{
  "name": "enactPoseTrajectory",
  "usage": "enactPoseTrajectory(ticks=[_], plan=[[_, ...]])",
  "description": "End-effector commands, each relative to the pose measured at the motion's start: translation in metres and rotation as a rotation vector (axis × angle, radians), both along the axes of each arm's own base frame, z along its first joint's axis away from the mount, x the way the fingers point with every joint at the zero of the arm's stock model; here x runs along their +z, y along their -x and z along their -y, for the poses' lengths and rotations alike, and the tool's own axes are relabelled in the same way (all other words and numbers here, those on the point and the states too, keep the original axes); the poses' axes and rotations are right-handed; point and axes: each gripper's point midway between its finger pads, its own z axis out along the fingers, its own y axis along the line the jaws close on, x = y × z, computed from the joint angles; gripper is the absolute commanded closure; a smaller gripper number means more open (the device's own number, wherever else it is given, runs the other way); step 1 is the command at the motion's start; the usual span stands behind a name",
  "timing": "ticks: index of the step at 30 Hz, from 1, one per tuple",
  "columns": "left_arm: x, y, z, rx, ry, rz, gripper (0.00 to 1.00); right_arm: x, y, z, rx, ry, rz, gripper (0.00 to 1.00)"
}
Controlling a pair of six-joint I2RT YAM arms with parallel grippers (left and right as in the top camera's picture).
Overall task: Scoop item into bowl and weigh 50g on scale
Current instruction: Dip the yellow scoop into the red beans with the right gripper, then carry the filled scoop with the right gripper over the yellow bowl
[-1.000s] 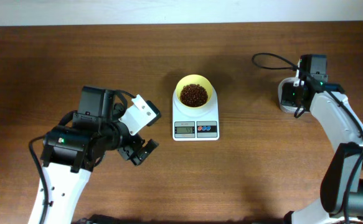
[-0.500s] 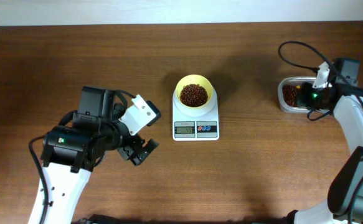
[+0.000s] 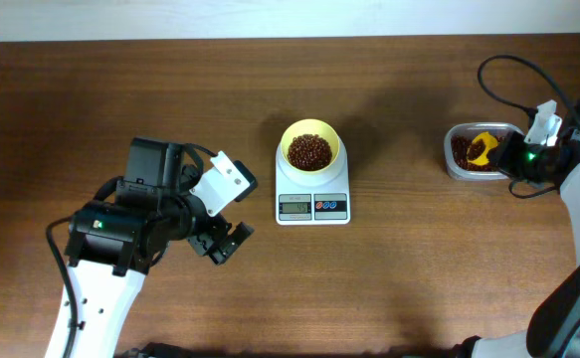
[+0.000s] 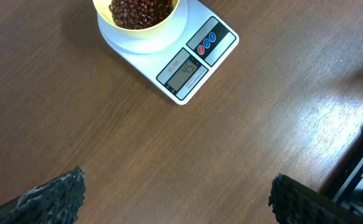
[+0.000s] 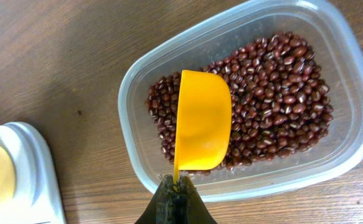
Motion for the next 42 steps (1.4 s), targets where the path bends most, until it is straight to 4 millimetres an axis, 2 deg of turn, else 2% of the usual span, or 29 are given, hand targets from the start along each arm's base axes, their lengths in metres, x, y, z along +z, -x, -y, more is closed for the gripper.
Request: enactPoseTrajectory(ticks=[1,5,10,12,18,22,27,31,33,37,39,42], plan=[[0.009,-0.002,0.001,-0.012,0.013,0.027,0.01,0.018,-0.002,0.000,-0.034,-0.071,0.045,0.96],[0.009,-0.002,0.001,-0.012,0.013,0.027,0.01,0.028,0.004,0.020,-0.072,-0.164,0.093,0.96],[0.009,-0.002,0.001,-0.011,0.013,0.027,0.01,0.037,0.009,0.033,-0.095,-0.245,0.141,0.96],[0.009,-0.002,0.001,-0.012,0.013,0.027,0.01,0.045,0.009,0.027,-0.069,-0.305,0.174,0.96],[0.009,-0.002,0.001,-0.011,0.013,0.027,0.01,0.079,0.007,-0.012,0.082,-0.523,0.282,0.96],[0.009,-0.002,0.001,-0.011,0.013,0.027,0.01,0.084,0.002,-0.051,0.192,-0.560,0.276,0.96],[0.009,-0.002,0.001,-0.012,0.013,0.027,0.01,0.105,-0.015,-0.137,0.436,-0.594,0.330,0.96],[0.009,-0.002,0.001,-0.011,0.013,0.027,0.01,0.118,-0.020,-0.191,0.565,-0.594,0.369,0.96],[0.009,-0.002,0.001,-0.011,0.013,0.027,0.01,0.116,-0.020,-0.215,0.607,-0.559,0.370,0.96],[0.009,-0.002,0.001,-0.011,0.013,0.027,0.01,0.100,-0.021,-0.250,0.640,-0.430,0.357,0.96],[0.009,-0.002,0.001,-0.012,0.013,0.027,0.01,0.099,-0.013,-0.270,0.770,-0.356,0.424,0.96],[0.009,-0.002,0.001,-0.012,0.013,0.027,0.01,0.095,-0.007,-0.288,0.924,-0.224,0.522,0.96]])
